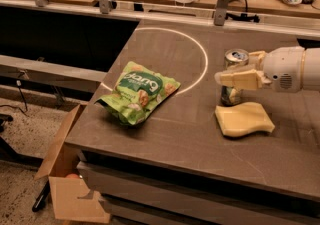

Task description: Move redbull can near sponge

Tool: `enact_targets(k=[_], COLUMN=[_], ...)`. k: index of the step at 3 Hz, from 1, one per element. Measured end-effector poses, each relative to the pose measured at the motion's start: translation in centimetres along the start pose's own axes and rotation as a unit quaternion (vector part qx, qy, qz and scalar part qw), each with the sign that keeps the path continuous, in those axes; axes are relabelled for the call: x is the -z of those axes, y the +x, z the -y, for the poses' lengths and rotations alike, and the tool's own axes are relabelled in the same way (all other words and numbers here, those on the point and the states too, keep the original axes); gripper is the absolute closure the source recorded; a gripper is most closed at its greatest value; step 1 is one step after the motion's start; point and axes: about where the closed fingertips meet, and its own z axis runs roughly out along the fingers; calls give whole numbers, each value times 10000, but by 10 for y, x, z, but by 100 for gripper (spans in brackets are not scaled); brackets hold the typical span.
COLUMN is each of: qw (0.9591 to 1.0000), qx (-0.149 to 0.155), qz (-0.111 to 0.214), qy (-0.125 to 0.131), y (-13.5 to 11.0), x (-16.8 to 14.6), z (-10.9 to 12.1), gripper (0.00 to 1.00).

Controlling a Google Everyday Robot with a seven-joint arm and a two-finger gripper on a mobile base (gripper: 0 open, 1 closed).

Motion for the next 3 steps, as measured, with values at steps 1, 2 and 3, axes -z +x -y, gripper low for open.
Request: enact_targets(k=[1, 2, 3], qw=[10000, 9990, 9883], qx=[59, -210, -343], qz=[-36, -178, -378], qy=[68, 362, 1434], y=[4, 19, 40], x=[-2, 17, 74], z=[-4, 1, 23], gripper=[0, 0, 0])
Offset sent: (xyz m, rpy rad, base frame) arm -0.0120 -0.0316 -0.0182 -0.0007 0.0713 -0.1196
